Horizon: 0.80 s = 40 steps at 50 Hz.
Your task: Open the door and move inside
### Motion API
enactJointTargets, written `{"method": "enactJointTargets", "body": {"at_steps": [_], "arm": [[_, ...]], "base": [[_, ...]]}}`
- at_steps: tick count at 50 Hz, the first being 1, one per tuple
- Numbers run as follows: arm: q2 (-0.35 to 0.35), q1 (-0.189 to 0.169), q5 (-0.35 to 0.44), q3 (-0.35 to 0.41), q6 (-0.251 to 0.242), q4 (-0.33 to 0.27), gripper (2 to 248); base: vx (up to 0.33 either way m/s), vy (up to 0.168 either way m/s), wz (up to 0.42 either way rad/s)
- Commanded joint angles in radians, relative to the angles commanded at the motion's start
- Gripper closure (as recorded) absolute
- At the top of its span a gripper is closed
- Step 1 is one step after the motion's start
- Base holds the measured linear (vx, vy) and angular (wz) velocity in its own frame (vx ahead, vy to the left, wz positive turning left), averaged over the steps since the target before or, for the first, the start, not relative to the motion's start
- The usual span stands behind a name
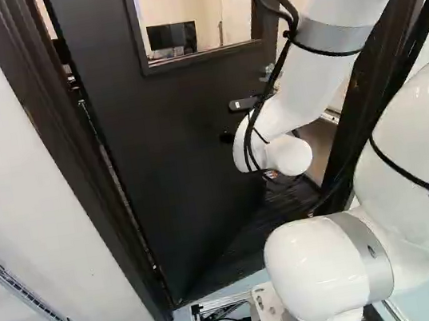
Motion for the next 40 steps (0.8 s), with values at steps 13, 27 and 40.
{"method": "enactJointTargets", "body": {"at_steps": [13, 27, 40], "arm": [[-0.007, 0.006, 0.0, -0.007, 0.0, 0.015, 3], [-0.027, 0.025, 0.0, -0.025, 0.0, 0.064, 3], [-0.048, 0.043, 0.0, -0.045, 0.0, 0.131, 3]], "base": [[0.0, 0.0, 0.0], [0.0, 0.0, 0.0], [0.0, 0.0, 0.0]]}}
